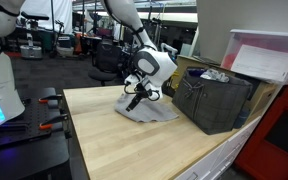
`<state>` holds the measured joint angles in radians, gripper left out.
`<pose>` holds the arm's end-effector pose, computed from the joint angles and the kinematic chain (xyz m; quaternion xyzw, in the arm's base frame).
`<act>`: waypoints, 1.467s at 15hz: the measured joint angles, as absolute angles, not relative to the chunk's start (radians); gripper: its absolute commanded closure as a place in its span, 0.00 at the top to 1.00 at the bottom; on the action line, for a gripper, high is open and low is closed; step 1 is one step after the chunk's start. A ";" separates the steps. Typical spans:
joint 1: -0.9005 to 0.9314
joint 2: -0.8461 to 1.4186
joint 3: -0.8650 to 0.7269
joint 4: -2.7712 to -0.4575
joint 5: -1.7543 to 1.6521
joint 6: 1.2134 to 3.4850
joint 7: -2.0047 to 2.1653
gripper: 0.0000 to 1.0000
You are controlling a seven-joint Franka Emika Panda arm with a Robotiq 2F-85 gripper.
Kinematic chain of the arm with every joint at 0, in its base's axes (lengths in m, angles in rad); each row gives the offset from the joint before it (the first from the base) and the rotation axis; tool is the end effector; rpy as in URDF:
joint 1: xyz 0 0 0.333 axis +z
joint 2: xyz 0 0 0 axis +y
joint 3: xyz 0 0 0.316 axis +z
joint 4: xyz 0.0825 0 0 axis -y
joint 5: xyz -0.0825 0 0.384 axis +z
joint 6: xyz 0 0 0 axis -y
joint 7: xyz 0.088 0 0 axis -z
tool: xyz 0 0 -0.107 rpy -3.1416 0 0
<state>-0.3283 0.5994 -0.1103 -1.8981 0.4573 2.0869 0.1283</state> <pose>0.5393 -0.2282 0.1603 -0.8808 0.4090 0.1700 0.1671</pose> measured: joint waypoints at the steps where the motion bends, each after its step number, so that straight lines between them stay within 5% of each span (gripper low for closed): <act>1: -0.330 0.612 -0.110 -1.906 0.459 2.087 0.121 1.00; 7: -0.332 0.677 -0.105 -1.908 0.506 2.087 0.100 0.97; 8: -0.333 0.683 -0.103 -1.905 0.520 2.087 0.100 0.74; 10: -0.336 0.691 -0.101 -1.894 0.548 2.087 0.100 0.68; 19: -0.397 0.763 -0.101 -1.854 0.683 2.094 0.062 0.00; 22: -0.390 0.765 -0.093 -1.851 0.704 2.097 0.039 0.00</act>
